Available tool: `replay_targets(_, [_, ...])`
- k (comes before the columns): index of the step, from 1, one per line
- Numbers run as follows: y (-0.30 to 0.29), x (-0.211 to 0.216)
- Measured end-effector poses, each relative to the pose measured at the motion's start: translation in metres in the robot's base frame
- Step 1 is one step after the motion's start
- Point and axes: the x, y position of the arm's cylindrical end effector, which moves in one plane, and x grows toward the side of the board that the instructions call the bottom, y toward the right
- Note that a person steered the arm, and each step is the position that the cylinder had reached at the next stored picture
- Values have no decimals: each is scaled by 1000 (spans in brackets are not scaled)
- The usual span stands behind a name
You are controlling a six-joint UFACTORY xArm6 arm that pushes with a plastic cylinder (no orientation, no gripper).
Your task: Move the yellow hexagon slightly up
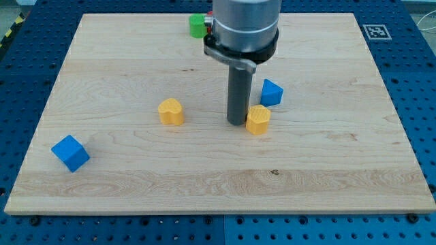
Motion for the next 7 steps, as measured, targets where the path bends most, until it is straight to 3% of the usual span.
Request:
replay_targets(2, [-9,74])
replay_targets(3, [4,80])
replay_targets(5, [61,41])
replay_targets(7, [69,35])
